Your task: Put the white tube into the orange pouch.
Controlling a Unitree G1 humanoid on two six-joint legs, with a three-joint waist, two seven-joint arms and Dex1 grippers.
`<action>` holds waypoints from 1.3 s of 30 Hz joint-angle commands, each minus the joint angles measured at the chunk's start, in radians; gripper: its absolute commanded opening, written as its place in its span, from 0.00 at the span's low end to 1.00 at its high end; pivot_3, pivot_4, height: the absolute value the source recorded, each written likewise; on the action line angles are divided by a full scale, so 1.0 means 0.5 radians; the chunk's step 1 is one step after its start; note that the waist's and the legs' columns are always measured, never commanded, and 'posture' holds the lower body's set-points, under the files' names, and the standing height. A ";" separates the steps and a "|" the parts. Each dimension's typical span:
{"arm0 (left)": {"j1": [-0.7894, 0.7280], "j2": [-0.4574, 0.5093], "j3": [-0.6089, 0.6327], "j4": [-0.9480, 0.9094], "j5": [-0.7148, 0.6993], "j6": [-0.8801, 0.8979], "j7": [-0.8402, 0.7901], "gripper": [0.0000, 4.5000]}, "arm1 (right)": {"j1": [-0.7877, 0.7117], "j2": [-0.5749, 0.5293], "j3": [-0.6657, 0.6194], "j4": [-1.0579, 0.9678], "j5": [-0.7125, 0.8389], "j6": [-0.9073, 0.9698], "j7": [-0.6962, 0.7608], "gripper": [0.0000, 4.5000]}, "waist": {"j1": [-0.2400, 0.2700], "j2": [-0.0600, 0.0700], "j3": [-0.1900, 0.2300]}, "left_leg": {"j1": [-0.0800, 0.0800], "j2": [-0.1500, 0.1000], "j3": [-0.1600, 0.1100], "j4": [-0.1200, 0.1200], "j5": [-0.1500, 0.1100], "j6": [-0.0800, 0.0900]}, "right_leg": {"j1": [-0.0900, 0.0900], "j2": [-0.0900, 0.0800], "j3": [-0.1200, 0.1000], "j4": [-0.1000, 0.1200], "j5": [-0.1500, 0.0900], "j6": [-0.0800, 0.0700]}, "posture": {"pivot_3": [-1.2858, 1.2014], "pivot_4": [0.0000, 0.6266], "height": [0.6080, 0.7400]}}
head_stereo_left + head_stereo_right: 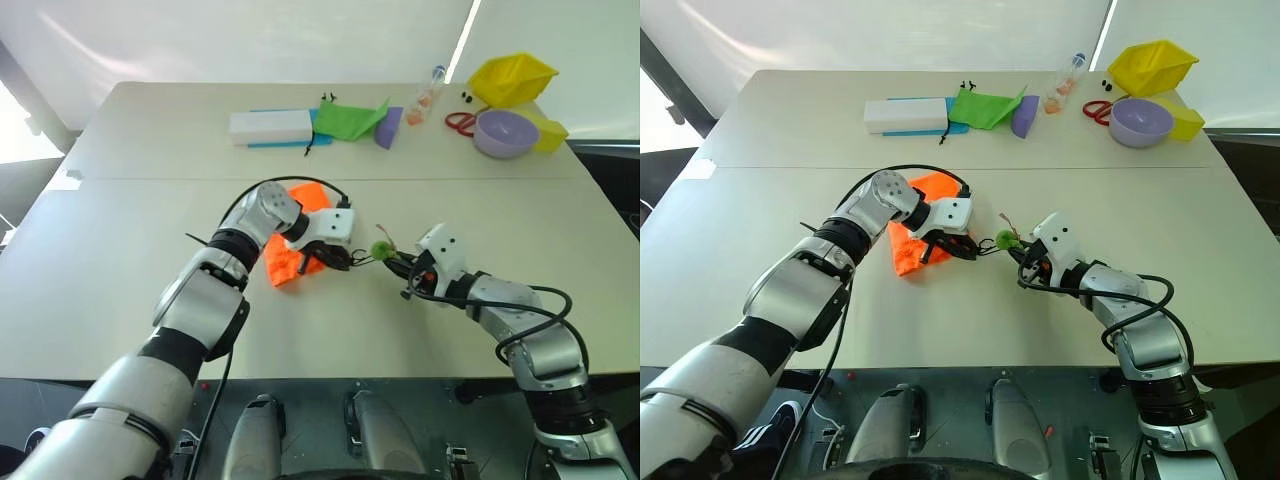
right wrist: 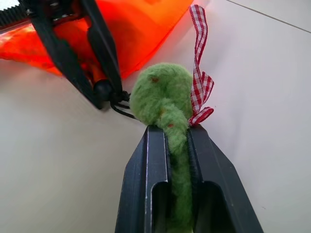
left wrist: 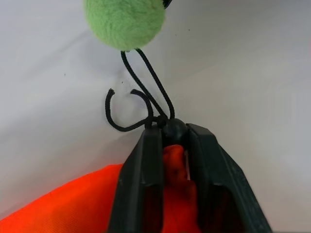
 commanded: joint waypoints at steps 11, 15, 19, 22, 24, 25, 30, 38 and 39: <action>0.039 0.103 -0.029 -0.040 0.062 -0.135 -0.078 0.15 | -0.038 -0.076 -0.124 0.012 -0.023 -0.074 -0.010 0.00 | -0.004 0.000 0.000 | 0.000 0.000 0.000 0.000 0.000 0.000 | 0.000 0.000 0.000 0.000 0.000 0.000 | 0.52 0.24 1.00; 0.039 0.173 -0.018 -0.051 0.057 -0.188 -0.098 0.15 | -0.057 -0.118 -0.185 0.102 -0.052 -0.118 -0.045 0.00 | -0.005 0.000 0.000 | 0.001 0.000 0.000 0.000 0.000 0.000 | 0.000 0.000 0.000 0.001 0.000 0.000 | 0.52 0.24 1.00; 0.058 0.244 0.000 -0.073 0.034 -0.234 -0.140 0.15 | -0.071 -0.134 -0.200 0.166 -0.090 -0.133 -0.067 0.00 | -0.006 0.000 0.000 | 0.002 0.000 0.000 0.000 0.000 0.000 | 0.000 0.001 0.001 0.002 0.000 0.000 | 0.52 0.24 1.00; 0.089 0.309 -0.002 -0.105 0.030 -0.271 -0.193 0.15 | -0.087 -0.143 -0.223 0.208 -0.114 -0.149 -0.091 0.00 | -0.007 0.000 0.000 | 0.001 0.001 0.000 0.000 0.000 0.000 | 0.000 0.001 0.001 0.002 0.000 0.000 | 0.52 0.24 1.00; 0.128 0.370 -0.006 -0.133 0.026 -0.297 -0.243 0.15 | -0.093 -0.156 -0.239 0.235 -0.122 -0.167 -0.098 0.00 | -0.008 0.000 0.000 | 0.001 0.001 0.000 0.000 0.000 0.000 | 0.000 0.001 0.001 0.002 0.000 0.000 | 0.52 0.24 1.00; 0.149 0.404 -0.010 -0.153 0.025 -0.317 -0.272 0.15 | -0.090 -0.170 -0.242 0.247 -0.131 -0.178 -0.097 0.00 | -0.010 0.000 0.000 | 0.001 0.001 0.000 0.000 0.000 0.000 | 0.000 0.001 0.001 0.002 0.000 0.000 | 0.52 0.24 1.00; 0.207 0.517 0.013 -0.236 -0.017 -0.346 -0.303 0.15 | -0.096 -0.216 -0.256 0.321 -0.161 -0.229 -0.112 0.00 | -0.008 0.000 0.000 | 0.002 0.001 0.000 0.000 0.000 0.000 | 0.000 0.001 0.001 0.003 0.000 0.000 | 0.52 0.24 1.00; 0.273 0.547 0.048 -0.328 -0.117 -0.265 -0.340 0.15 | -0.143 -0.230 -0.195 0.394 -0.223 -0.339 -0.108 0.00 | -0.007 0.000 0.000 | 0.002 0.001 0.001 0.002 0.000 0.000 | 0.000 0.001 0.002 0.003 0.001 0.000 | 0.52 0.24 1.00; 0.284 0.537 0.058 -0.345 -0.144 -0.223 -0.360 0.15 | -0.145 -0.216 -0.197 0.381 -0.181 -0.313 -0.073 0.00 | -0.007 0.000 0.000 | 0.002 0.001 0.001 0.002 0.000 0.000 | 0.000 0.001 0.002 0.003 0.001 0.000 | 0.52 0.24 1.00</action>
